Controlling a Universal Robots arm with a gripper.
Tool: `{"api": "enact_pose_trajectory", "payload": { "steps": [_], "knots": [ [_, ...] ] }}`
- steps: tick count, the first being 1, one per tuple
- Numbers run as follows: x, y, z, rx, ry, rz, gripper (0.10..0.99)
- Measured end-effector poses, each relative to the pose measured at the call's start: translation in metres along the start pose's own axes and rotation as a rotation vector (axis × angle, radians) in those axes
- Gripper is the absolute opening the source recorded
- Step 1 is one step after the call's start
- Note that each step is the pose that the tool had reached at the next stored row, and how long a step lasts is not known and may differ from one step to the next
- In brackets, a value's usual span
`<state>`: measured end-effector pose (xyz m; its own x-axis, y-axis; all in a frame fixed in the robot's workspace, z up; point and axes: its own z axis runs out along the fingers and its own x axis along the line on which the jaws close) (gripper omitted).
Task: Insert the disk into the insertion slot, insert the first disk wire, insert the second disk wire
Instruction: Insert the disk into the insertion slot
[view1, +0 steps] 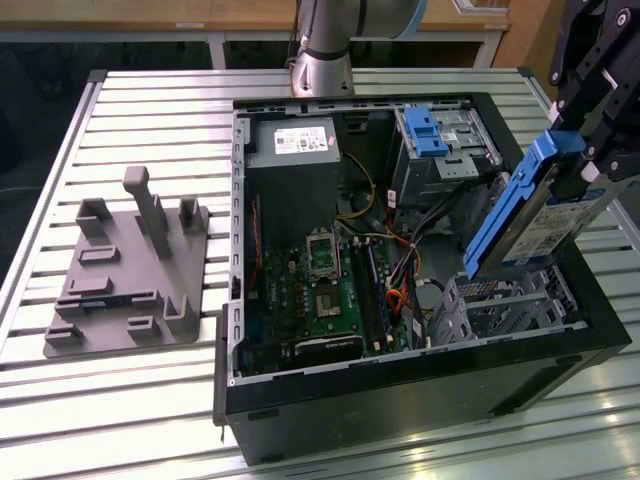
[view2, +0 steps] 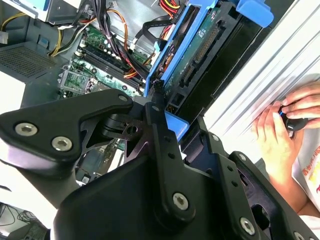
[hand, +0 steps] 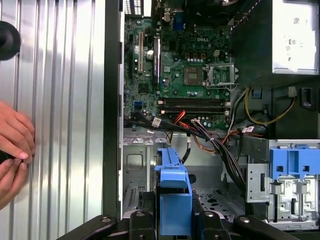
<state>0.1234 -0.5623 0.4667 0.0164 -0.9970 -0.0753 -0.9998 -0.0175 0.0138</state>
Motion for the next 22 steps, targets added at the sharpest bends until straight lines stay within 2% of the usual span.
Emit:
{"api": "enact_pose_trajectory", "payload": {
  "steps": [12,22],
  "knots": [
    [0.0017,0.0,0.0046,0.0,0.0007,0.0,0.365],
    [0.0028,0.0001,0.0051,0.0,0.0006,-0.001,0.365]
  ]
}}
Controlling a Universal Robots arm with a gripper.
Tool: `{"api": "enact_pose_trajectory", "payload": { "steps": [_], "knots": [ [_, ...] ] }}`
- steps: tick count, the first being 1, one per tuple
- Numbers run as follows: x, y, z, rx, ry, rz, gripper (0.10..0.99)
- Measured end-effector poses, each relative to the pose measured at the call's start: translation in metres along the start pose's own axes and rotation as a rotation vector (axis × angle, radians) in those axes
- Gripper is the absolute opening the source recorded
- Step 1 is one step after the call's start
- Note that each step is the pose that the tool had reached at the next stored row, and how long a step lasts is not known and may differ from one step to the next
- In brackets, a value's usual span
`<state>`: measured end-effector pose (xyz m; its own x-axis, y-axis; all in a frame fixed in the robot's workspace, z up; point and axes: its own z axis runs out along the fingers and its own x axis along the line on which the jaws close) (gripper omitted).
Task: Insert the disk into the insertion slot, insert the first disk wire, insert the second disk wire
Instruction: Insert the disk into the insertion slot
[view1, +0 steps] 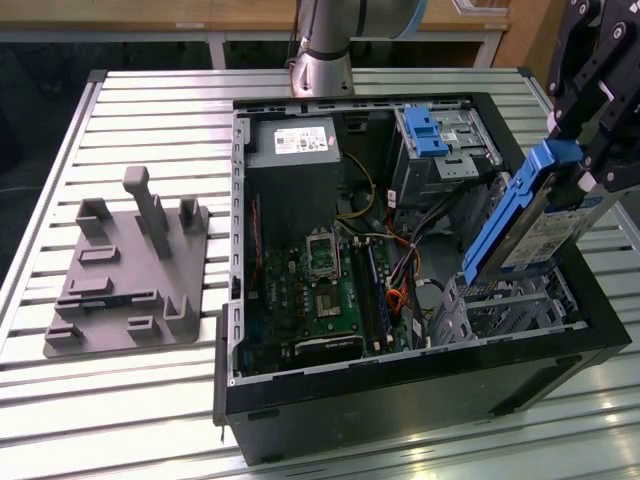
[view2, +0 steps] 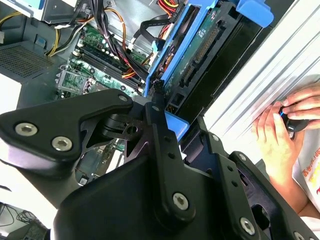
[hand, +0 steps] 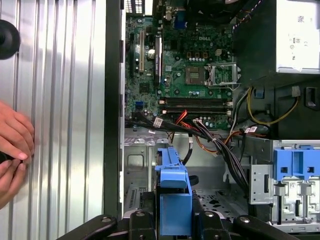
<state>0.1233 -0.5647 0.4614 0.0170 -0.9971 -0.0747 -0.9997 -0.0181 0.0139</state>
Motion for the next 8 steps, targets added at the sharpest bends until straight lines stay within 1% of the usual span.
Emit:
{"api": "enact_pose_trajectory", "payload": {
  "steps": [8],
  "knots": [
    [0.0024,0.0005,0.0014,0.0,0.0002,0.0,0.365]
  ]
}}
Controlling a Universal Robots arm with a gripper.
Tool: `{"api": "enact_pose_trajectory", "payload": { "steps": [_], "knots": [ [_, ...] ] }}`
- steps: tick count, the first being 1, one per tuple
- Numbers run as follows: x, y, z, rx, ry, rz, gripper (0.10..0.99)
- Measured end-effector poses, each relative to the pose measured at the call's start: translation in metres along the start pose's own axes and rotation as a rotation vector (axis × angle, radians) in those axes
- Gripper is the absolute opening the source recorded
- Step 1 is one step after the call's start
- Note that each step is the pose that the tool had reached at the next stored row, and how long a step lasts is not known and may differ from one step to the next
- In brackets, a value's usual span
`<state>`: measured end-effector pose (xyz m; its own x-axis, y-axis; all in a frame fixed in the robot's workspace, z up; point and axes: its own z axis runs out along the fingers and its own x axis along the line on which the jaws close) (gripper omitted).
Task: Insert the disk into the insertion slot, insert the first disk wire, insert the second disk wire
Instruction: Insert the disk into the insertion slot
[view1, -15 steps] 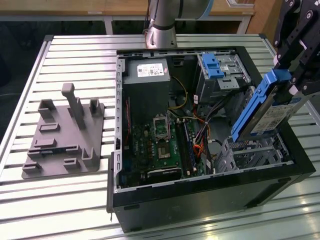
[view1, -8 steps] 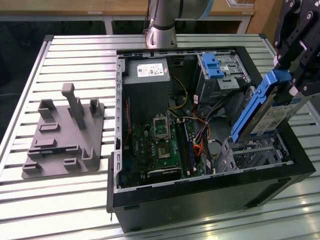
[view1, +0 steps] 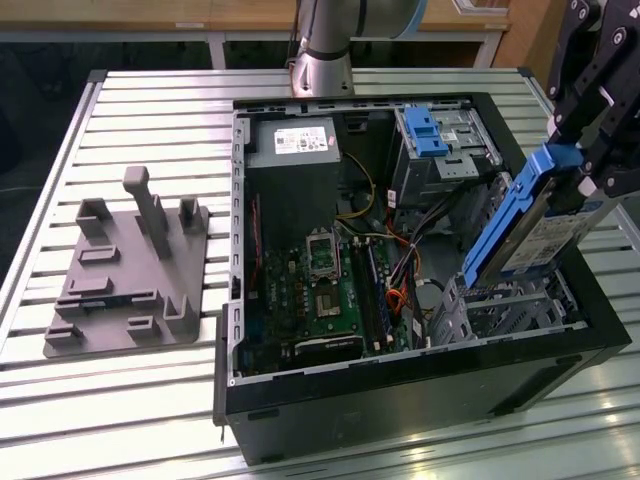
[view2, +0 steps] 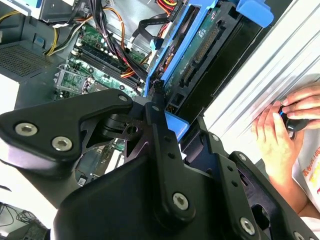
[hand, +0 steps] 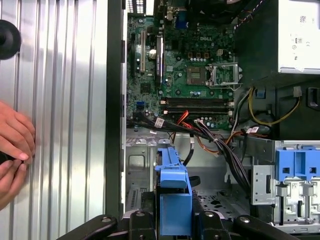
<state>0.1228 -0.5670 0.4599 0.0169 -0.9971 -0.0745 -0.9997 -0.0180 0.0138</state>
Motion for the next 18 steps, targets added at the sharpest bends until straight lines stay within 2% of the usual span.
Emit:
{"api": "enact_pose_trajectory", "payload": {
  "steps": [18],
  "knots": [
    [0.0026,-0.0001,0.008,0.0,-0.0001,0.0,0.365]
  ]
}}
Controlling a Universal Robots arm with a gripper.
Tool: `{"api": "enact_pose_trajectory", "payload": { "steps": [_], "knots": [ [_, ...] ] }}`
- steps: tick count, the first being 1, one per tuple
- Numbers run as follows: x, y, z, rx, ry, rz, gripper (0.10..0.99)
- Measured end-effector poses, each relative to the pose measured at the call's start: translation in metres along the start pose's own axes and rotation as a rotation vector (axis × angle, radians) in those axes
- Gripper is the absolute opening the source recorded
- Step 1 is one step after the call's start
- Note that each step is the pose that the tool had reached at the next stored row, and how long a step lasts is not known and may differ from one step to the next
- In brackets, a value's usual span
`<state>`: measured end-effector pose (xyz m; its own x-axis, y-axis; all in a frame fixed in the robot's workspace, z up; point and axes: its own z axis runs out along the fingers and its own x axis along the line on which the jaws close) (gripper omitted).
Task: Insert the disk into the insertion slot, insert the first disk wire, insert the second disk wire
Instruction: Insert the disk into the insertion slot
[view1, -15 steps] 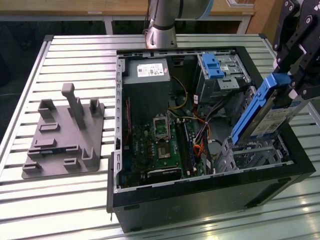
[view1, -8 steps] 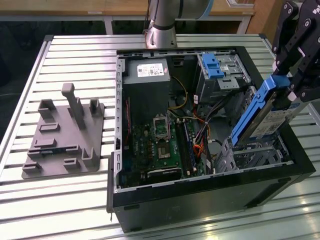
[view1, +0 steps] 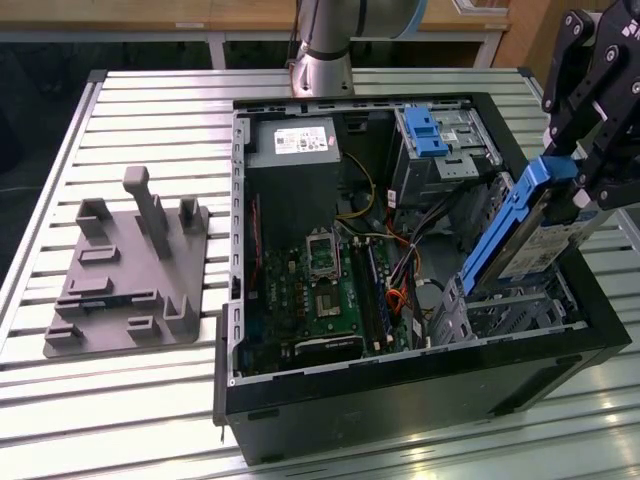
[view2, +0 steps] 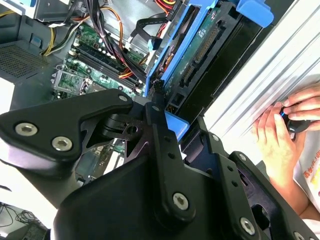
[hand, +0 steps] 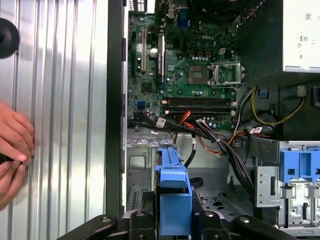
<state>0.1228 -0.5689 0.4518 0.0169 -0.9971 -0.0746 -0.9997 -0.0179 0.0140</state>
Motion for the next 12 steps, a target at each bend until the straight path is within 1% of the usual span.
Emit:
{"api": "enact_pose_trajectory", "payload": {
  "steps": [12],
  "knots": [
    [0.0029,0.0,0.0057,-0.001,0.0003,0.0,0.365]
  ]
}}
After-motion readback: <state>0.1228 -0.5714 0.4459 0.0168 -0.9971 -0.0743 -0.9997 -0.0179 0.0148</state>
